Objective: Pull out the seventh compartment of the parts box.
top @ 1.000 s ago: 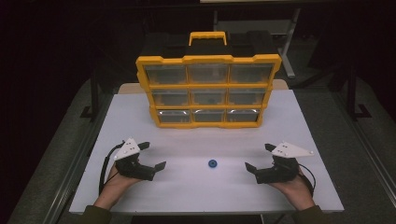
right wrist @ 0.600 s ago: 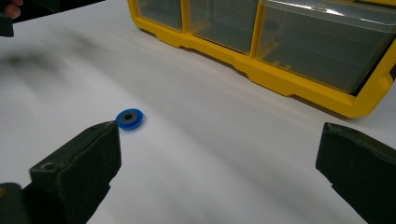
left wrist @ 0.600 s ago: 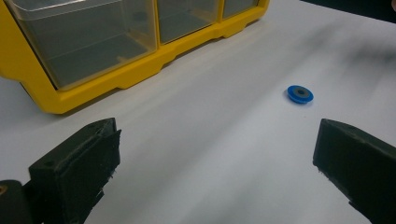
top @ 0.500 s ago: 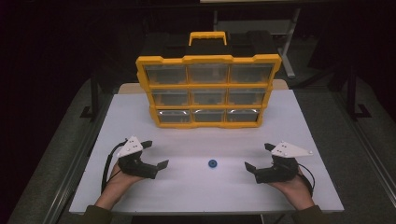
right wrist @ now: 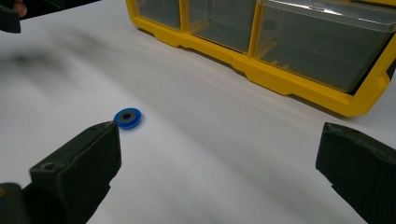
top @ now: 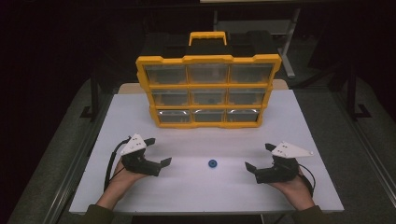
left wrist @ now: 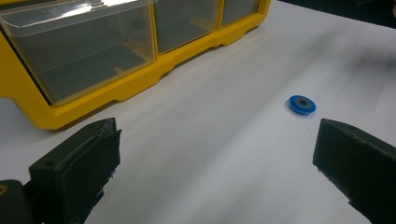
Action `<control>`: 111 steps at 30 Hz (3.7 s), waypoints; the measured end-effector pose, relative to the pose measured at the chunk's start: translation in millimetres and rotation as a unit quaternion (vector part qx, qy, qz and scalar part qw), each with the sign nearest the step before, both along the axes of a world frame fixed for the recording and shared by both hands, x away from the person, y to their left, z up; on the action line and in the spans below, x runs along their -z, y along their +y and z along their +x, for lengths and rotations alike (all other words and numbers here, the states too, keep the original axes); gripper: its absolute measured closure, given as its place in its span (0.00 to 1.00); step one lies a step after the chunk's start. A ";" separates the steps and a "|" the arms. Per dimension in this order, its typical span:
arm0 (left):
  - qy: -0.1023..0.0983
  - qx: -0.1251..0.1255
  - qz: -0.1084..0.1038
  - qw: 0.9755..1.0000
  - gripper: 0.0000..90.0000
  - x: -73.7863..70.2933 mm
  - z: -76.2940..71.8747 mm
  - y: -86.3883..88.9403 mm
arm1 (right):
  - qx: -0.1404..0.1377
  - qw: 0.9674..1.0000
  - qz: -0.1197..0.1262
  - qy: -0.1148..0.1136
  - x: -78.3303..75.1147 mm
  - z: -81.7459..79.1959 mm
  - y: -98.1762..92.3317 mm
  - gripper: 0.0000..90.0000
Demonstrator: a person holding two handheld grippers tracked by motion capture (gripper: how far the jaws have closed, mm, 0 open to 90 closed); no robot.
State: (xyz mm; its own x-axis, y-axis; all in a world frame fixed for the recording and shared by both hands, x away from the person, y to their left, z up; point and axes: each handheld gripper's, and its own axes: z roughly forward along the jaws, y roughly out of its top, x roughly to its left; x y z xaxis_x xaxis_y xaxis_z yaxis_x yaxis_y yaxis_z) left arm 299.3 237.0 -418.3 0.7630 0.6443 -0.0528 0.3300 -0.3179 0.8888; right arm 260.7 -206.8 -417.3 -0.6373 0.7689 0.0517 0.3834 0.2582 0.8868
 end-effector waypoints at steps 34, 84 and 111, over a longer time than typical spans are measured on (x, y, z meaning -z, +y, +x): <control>-0.007 -0.009 -0.004 1.000 0.00 1.3 13.3 -10.2 | 0.000 1.000 0.002 0.004 0.3 2.1 0.3 0.00; -0.009 -0.007 -0.015 1.000 0.00 -7.3 30.9 -30.5 | 0.001 1.000 0.002 0.003 -0.4 2.4 -0.4 0.00; -0.012 0.003 -0.021 1.000 0.00 -9.2 42.6 -51.7 | 0.001 1.000 0.005 0.007 0.2 2.5 -1.0 0.00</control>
